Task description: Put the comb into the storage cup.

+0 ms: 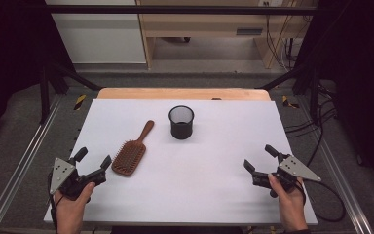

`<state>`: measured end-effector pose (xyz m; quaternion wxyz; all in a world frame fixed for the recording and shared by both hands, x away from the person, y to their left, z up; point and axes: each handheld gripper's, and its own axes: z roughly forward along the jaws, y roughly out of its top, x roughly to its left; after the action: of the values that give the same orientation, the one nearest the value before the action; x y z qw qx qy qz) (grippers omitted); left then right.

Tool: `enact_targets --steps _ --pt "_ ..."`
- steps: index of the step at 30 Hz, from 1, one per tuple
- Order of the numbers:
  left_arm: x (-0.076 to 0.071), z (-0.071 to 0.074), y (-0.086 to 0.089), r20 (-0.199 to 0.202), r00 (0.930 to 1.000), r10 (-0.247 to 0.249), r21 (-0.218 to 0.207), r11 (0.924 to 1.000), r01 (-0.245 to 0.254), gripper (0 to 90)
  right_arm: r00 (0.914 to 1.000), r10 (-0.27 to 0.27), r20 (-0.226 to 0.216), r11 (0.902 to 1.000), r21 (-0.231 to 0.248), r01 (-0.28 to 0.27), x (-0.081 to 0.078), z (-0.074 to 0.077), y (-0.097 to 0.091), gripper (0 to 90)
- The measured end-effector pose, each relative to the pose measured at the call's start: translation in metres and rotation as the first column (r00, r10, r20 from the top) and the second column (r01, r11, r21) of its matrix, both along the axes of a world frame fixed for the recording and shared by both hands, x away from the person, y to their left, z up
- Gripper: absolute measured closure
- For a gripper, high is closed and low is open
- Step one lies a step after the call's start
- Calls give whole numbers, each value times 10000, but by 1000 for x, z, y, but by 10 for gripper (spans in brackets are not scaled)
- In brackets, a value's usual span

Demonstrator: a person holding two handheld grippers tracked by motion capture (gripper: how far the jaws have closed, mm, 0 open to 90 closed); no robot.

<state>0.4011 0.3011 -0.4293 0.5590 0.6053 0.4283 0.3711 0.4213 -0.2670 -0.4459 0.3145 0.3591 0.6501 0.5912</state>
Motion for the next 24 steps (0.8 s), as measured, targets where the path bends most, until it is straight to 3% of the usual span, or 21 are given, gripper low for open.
enact_targets --steps 5,6,9,12,16,17,24 --pt "-1 0 -1 -197 9998 -5 -29 10000 5 206 10000 -17 -18 10000 27 17 0 0 0 60" --pt "-1 0 -1 -273 9996 5 3 10000 -5 285 10000 -36 -19 10000 25 36 0 0 -1 60" --pt "-2 -1 -3 -450 9990 1 58 10000 2 340 10000 -34 -21 10000 41 34 0 0 -1 60" --pt "-2 -1 -6 -586 9980 -242 140 9996 251 470 10000 -12 -19 10000 12 12 0 0 0 61" --pt "-3 -1 -10 -734 9967 -338 298 9989 360 563 10000 -20 -22 10000 29 20 0 0 0 61" --pt "-3 -1 -11 -806 9962 -322 377 9987 354 628 10000 -33 -15 10000 33 33 0 0 0 62" --pt "-1 -4 -15 -1543 9863 -592 600 9958 691 808 10000 -7 1 10000 19 7 0 1 0 65"
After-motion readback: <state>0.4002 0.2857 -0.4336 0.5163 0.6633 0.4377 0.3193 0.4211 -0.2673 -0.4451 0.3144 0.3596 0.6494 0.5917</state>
